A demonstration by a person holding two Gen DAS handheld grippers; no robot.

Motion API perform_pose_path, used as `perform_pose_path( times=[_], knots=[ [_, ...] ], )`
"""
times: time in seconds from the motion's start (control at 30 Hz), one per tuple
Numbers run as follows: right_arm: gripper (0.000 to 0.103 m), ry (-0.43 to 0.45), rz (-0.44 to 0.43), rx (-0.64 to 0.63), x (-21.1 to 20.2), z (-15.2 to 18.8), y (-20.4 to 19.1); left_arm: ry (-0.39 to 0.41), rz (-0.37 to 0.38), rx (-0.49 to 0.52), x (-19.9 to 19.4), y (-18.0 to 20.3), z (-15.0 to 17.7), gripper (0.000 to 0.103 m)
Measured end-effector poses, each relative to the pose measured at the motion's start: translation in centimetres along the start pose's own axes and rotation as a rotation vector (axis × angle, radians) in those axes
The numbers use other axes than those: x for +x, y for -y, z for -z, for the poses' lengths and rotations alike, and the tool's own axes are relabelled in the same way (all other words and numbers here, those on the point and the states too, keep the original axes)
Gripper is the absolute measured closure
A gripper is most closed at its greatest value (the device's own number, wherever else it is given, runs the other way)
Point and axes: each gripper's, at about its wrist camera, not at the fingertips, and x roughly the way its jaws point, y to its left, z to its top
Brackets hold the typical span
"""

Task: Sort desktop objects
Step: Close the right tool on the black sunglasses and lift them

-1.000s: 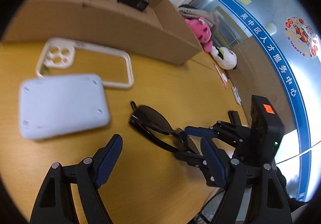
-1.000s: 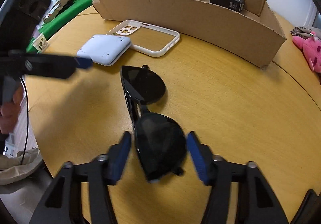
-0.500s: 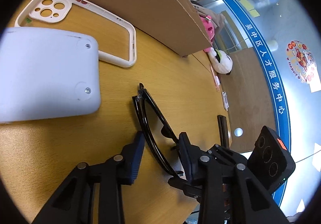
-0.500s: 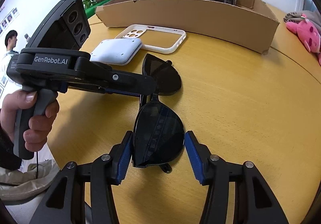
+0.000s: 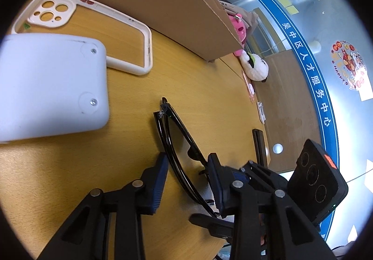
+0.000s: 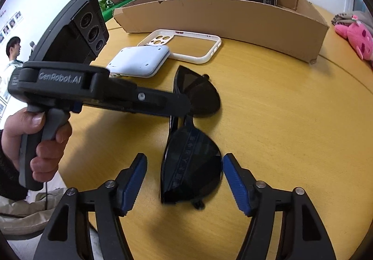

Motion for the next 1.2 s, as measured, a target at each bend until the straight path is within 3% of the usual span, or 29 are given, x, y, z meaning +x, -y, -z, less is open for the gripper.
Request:
perform_pose_path(
  times=[0.1,0.13,0.43,0.77,1.2],
  knots=[
    [0.036,0.007,0.023,-0.012,0.3,0.1,-0.3,0.002,-0.006,0.01,-0.1,0.1,-0.1,0.07],
    [0.047,0.009,0.029,-0.022,0.3,0.1,-0.4,0.003,-0.009,0.013,-0.2,0.2,-0.1,0.07],
    [0.048,0.028,0.021,0.015,0.2,0.2,-0.5,0.005,-0.021,0.047,-0.3,1.4,-0.2,0.072],
    [0.048,0.084,0.033,0.028,-2.6,-0.9,-0.6,0.032,-0.015,0.134,-1.9,4.2,-2.0,0.074],
    [0.056,0.122,0.025,-0.019,-2.4,-6.2,-2.0,0.066,-0.046,0.186,-3.4,4.9,-4.8,0.075]
  ],
)
